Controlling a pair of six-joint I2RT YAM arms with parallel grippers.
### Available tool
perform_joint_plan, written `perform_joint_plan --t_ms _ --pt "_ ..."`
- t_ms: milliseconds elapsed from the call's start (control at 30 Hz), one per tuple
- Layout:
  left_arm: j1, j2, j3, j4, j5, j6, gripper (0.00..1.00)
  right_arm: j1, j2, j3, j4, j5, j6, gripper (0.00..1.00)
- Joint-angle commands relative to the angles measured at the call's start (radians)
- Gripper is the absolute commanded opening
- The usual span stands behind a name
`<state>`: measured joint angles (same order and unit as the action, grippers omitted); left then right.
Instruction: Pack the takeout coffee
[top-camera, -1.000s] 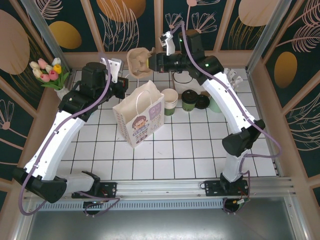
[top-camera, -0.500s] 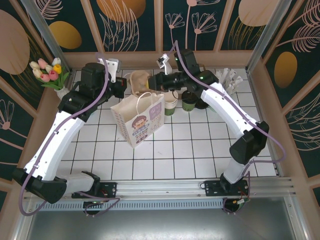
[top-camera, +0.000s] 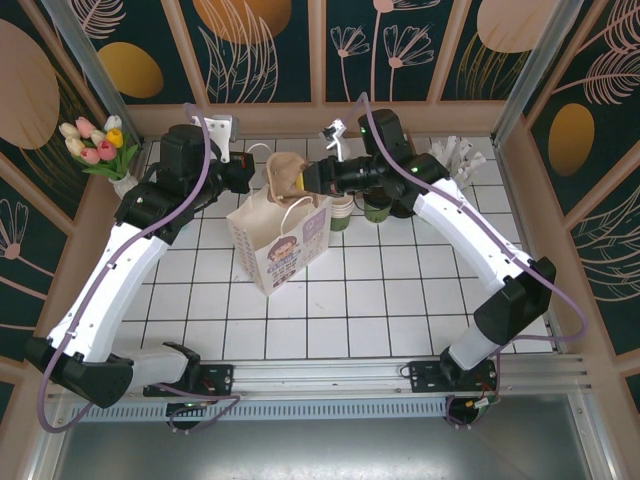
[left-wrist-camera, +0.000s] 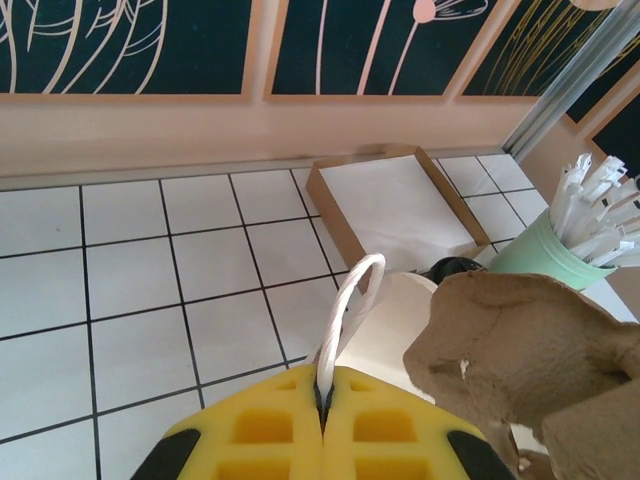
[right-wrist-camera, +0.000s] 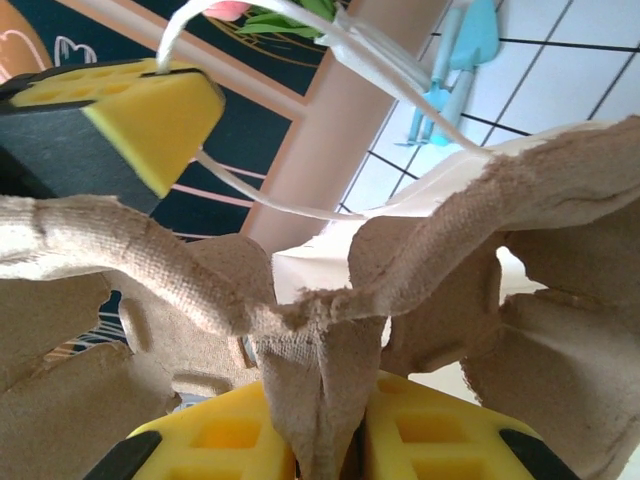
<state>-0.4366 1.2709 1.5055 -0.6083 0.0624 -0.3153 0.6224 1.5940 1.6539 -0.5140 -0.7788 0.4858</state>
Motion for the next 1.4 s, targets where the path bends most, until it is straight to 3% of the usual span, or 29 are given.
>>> perform_joint_plan --t_ms 0,200,400,600,1033,1233,1367 --pt "0.007 0.038 0.028 -0.006 -0.015 -0.044 0.00 0.017 0.025 -0.014 0.045 -0.092 0.004 0.21" --pt "0.009 0.064 0.058 0.001 -0.004 -0.048 0.00 0.020 0.084 0.043 -0.140 0.102 -0.047 0.21" --pt "0.009 0.031 0.076 0.003 0.058 -0.120 0.00 0.023 0.074 0.038 -0.218 0.188 -0.019 0.21" --pt "0.007 -0.021 0.018 0.042 0.327 -0.238 0.00 0.051 0.027 0.069 -0.397 0.287 -0.017 0.22" --pt "0.007 -0.004 0.014 0.085 0.596 -0.284 0.00 0.120 -0.030 0.105 -0.572 0.419 0.045 0.23" --pt "0.007 0.018 0.016 0.081 0.676 -0.300 0.00 0.124 -0.058 0.086 -0.671 0.461 0.046 0.23" --pt "0.007 0.038 0.036 0.031 0.598 -0.291 0.00 0.124 -0.088 0.028 -0.683 0.491 0.038 0.23"
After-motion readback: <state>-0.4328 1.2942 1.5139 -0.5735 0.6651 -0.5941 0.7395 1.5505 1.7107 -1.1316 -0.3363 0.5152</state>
